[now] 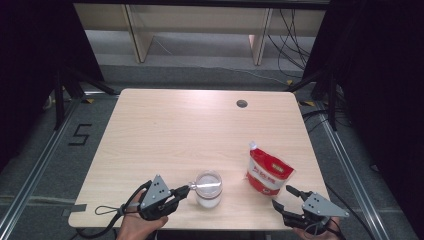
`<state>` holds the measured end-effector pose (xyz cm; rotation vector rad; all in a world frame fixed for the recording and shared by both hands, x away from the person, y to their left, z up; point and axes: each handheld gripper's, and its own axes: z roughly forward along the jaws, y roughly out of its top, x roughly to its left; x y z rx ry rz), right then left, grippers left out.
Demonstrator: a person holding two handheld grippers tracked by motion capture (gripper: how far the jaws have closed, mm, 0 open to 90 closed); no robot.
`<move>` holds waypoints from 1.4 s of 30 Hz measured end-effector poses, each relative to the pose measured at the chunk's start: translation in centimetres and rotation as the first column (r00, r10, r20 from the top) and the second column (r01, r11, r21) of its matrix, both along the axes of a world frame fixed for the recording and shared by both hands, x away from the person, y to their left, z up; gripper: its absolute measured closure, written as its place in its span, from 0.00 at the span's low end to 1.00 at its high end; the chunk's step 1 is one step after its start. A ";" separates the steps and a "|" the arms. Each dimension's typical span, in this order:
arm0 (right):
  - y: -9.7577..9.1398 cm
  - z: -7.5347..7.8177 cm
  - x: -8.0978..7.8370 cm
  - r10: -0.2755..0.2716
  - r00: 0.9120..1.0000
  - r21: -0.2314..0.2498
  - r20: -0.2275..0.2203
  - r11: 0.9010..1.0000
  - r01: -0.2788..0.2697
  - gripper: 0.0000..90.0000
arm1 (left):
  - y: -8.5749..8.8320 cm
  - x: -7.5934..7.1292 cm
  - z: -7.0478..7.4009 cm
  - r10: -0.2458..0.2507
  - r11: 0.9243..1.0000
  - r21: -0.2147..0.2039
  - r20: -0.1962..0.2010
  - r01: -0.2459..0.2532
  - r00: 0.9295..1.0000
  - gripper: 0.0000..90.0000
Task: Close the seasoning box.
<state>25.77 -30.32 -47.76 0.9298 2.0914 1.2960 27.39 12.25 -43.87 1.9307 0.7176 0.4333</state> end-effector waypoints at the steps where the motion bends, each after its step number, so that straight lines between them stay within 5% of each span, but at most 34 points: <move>1: -0.1 0.0 0.1 0.007 1.000 -0.013 0.020 1.000 -0.007 0.37 | 0.0 0.0 0.0 -0.002 1.000 -0.005 -0.002 0.002 1.000 0.91; 11: 0.0 0.0 0.0 0.002 1.000 0.001 -0.003 1.000 -0.002 0.37 | 0.6 -0.3 0.3 0.019 0.998 -0.055 -0.045 -0.021 0.999 0.61; 23: 0.0 0.0 0.1 0.020 1.000 -0.004 0.005 1.000 -0.020 0.37 | 1.7 -0.5 0.0 0.053 0.998 -0.028 -0.080 -0.055 0.995 0.31; 26: 0.0 0.0 0.2 0.022 1.000 -0.006 0.013 1.000 -0.022 0.37 | 2.1 -0.5 -0.4 0.044 0.999 0.006 -0.075 -0.044 0.996 0.23; 28: 0.0 0.0 0.2 0.017 1.000 -0.006 0.012 1.000 -0.017 0.37 | 2.2 -0.7 -0.8 0.062 0.998 -0.013 -0.091 -0.063 0.994 0.19; 29: 0.0 0.0 0.2 0.018 1.000 -0.005 0.013 1.000 -0.018 0.37 | 2.5 -0.7 -0.8 0.052 0.999 0.018 -0.072 -0.051 0.996 0.18; 30: 0.0 0.0 0.2 0.018 1.000 -0.006 0.013 1.000 -0.018 0.37 | 2.4 -0.8 -1.0 0.073 0.997 -0.009 -0.095 -0.074 0.993 0.17; 34: 0.1 -0.1 0.2 0.022 1.000 -0.014 0.006 1.000 -0.022 0.37 | 2.7 -0.8 -1.5 0.065 0.997 0.041 -0.086 -0.062 0.994 0.17; 35: 0.1 -0.1 0.2 0.023 1.000 -0.016 0.008 1.000 -0.023 0.37 | 2.6 -1.0 -1.7 0.072 0.997 0.025 -0.112 -0.070 0.991 0.17; 37: 0.2 -0.1 0.1 0.022 1.000 -0.011 0.004 1.000 -0.022 0.37 | 2.7 -1.0 -1.8 0.056 0.997 0.054 -0.088 -0.052 0.994 0.17; 42: 0.2 -0.1 0.2 0.026 1.000 -0.010 0.009 1.000 -0.026 0.37 | 2.9 -1.3 -2.2 0.059 0.998 0.038 -0.089 -0.056 0.994 0.17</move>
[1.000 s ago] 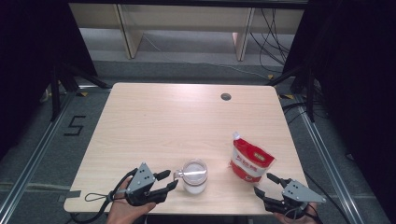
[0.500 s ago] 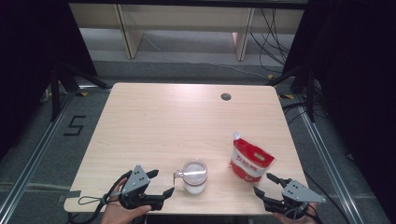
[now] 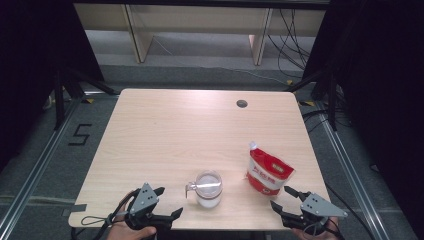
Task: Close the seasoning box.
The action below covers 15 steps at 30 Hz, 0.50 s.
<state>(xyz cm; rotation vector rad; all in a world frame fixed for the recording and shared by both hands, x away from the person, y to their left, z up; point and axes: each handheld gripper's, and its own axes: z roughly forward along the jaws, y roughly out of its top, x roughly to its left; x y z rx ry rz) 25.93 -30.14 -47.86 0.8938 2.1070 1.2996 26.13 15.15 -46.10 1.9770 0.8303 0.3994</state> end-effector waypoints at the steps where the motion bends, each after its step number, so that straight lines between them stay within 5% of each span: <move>1: 0.0 0.0 0.0 -0.001 1.000 -0.002 0.001 1.000 0.001 0.37 | 0.2 -0.1 -0.1 0.003 1.000 0.003 -0.008 -0.003 1.000 0.17; 6: 0.0 0.0 0.0 0.009 1.000 -0.006 -0.002 1.000 -0.009 0.37 | 1.0 -0.3 -0.8 0.029 0.999 -0.013 -0.050 -0.030 0.998 0.17; 15: 0.3 -0.1 -0.2 -0.005 1.000 0.007 -0.024 1.000 0.005 0.36 | 1.4 -0.9 -1.4 -0.007 1.000 0.019 -0.031 0.007 0.999 0.17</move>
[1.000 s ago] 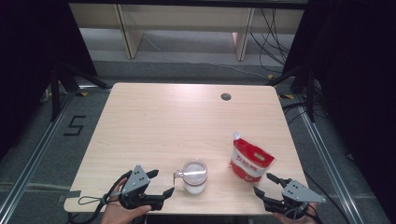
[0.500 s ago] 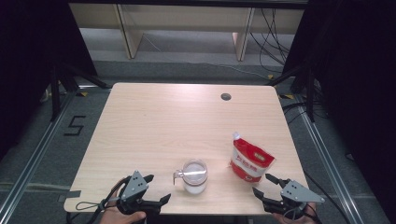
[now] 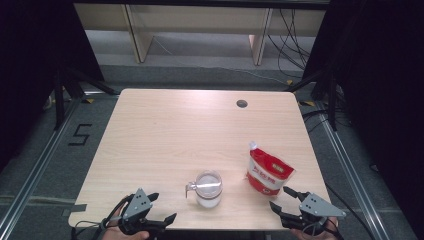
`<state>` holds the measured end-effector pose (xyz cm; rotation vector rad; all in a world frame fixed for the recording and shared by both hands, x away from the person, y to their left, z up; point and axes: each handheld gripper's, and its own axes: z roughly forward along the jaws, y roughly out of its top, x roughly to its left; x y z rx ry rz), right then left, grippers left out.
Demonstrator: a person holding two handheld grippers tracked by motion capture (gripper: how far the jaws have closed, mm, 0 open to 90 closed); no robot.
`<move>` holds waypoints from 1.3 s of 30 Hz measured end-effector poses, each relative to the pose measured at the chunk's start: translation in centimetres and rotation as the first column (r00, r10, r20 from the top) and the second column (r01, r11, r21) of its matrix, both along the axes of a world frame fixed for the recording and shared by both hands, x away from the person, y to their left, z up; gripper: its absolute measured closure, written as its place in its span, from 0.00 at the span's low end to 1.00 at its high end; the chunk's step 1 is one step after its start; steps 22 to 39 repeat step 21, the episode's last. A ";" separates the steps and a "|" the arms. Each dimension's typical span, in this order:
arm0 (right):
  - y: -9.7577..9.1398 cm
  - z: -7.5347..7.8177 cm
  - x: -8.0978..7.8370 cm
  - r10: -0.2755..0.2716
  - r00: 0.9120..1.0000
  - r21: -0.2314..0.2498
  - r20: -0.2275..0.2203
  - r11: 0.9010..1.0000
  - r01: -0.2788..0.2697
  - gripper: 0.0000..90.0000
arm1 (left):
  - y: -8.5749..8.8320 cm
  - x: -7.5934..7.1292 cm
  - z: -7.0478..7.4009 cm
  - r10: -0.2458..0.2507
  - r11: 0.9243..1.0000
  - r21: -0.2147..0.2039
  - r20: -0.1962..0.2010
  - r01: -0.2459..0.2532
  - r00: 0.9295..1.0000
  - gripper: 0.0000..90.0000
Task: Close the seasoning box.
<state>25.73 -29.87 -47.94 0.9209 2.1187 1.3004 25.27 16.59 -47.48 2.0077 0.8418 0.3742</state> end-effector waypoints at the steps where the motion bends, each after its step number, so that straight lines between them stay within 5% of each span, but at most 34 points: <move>1: 0.0 0.0 0.0 -0.001 1.000 -0.006 -0.002 1.000 0.001 0.36 | 0.0 0.0 0.0 0.001 1.000 0.013 -0.001 -0.001 1.000 0.17; 3: -0.1 0.0 0.1 0.012 1.000 -0.007 0.011 1.000 -0.012 0.36 | -0.1 -0.1 -0.3 0.010 1.000 -0.010 -0.007 -0.010 1.000 0.17; 4: -0.1 0.0 0.1 0.012 1.000 -0.008 0.012 1.000 -0.012 0.36 | 0.1 -0.1 -0.3 0.001 0.999 0.037 -0.008 0.000 1.000 0.17; 7: -0.1 -0.1 0.2 0.017 1.000 -0.016 0.007 1.000 -0.017 0.36 | -0.2 -0.2 -0.6 0.004 1.000 0.020 -0.015 -0.004 1.000 0.17; 11: 0.0 -0.1 0.1 0.018 1.000 -0.006 -0.009 1.000 -0.018 0.36 | 0.0 0.0 -0.6 -0.021 0.997 0.073 0.008 0.020 1.000 0.17; 17: 0.0 -0.1 0.2 0.018 1.000 -0.013 0.004 1.000 -0.018 0.36 | 0.0 0.0 -0.6 -0.016 0.997 0.069 0.014 0.015 1.000 0.17; 21: 0.1 -0.1 -0.1 0.003 0.999 -0.005 -0.033 1.000 -0.003 0.35 | -0.2 -0.3 -0.7 0.014 1.000 0.025 -0.014 -0.013 1.000 0.17; 39: 0.1 -0.1 -0.1 0.003 0.999 -0.005 -0.033 1.000 -0.003 0.35 | -0.2 -0.3 -0.7 0.014 1.000 0.025 -0.014 -0.013 1.000 0.17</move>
